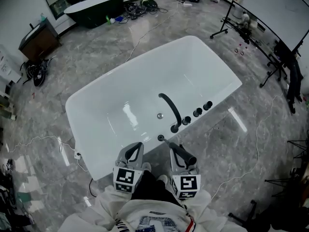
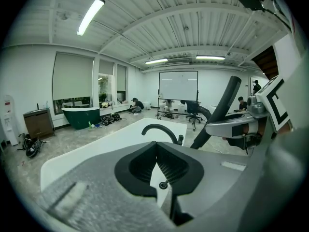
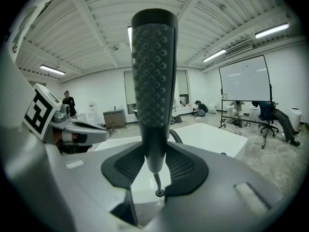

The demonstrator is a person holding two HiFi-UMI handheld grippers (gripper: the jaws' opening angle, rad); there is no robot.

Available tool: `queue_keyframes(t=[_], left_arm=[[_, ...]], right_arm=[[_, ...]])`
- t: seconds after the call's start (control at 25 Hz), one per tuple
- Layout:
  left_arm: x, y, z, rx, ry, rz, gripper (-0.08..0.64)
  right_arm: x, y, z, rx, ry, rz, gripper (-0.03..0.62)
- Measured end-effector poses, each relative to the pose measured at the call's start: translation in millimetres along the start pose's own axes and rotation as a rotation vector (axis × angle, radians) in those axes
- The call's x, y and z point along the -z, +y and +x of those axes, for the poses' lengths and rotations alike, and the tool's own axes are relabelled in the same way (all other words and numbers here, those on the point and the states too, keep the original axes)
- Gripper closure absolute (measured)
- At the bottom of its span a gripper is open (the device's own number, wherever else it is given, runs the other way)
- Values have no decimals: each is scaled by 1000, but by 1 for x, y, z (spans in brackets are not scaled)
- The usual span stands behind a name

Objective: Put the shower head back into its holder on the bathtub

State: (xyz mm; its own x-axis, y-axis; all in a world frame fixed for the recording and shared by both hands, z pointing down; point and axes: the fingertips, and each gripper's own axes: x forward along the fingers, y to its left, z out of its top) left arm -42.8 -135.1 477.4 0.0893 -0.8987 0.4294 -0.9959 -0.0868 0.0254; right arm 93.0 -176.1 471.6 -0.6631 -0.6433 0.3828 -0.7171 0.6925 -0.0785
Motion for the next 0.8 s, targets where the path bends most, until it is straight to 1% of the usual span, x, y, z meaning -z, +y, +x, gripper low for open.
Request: queue_keyframes(t=[0.2,0.4,0.8], left_arm=[[8,6,18,23,9,6,566],[20,14,31,41,17,-1,566],[43,26,56,52,27,-15,566]], right_arm=[[8,-5,14,14,29,-8,455],[21,2,30,24,59,-5,456],[43,-2,66,27,92,-18,454]])
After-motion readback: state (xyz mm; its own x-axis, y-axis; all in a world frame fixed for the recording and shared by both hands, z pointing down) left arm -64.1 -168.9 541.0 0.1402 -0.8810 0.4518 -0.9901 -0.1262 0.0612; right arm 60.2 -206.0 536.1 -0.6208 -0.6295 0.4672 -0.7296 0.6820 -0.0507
